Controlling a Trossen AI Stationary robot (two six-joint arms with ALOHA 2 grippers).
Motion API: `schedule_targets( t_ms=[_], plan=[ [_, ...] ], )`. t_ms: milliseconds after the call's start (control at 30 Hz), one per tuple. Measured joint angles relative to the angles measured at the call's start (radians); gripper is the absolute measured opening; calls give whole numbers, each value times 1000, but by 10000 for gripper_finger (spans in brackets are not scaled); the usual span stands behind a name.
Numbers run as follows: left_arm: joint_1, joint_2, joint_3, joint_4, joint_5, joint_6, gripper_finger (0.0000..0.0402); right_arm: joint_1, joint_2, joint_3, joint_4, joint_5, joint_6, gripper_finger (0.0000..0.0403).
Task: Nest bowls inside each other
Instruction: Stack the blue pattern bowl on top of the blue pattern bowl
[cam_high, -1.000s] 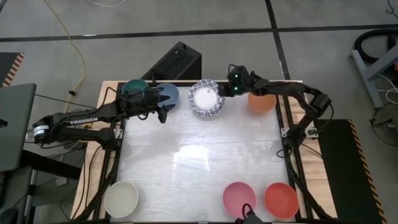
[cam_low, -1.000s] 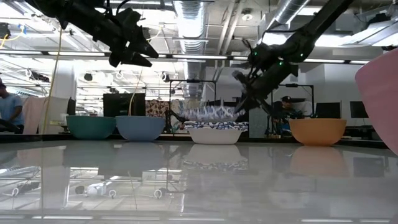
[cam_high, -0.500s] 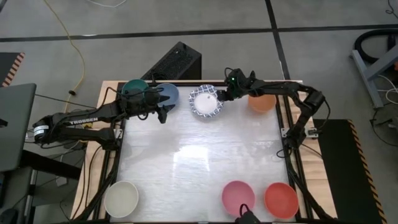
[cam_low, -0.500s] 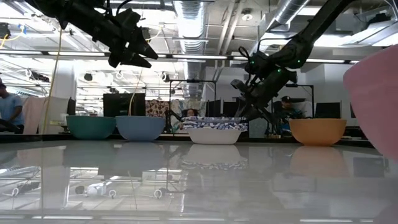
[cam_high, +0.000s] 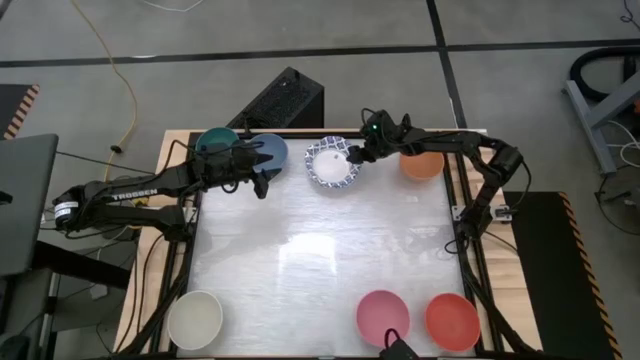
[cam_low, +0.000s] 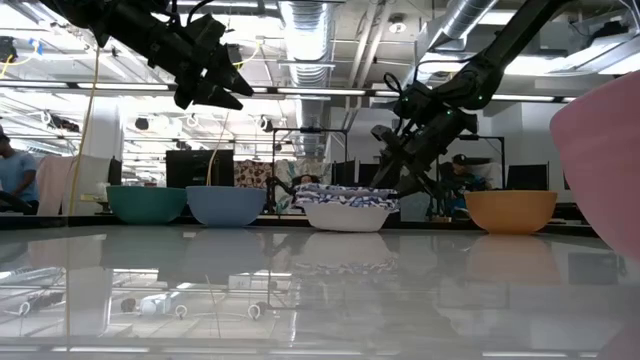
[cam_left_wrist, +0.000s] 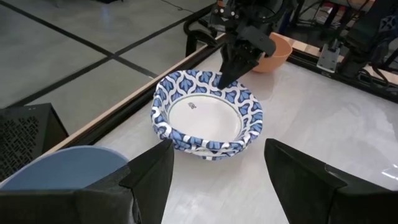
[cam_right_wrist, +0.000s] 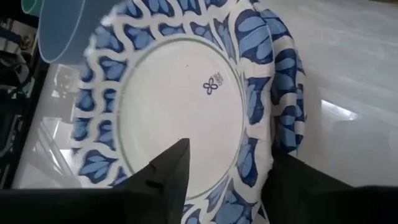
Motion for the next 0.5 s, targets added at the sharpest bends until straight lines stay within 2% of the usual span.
schedule_targets(
  t_ms=[133,333,500],
  plan=[
    [0,0,0,-19,0,0,240,1,0,22,-26,3,9,196],
    [0,0,0,-23,0,0,240,1,0,115,-176,9,-36,196],
    [0,0,0,-23,0,0,240,15,-1,169,-280,85,-75,196]
  ],
)
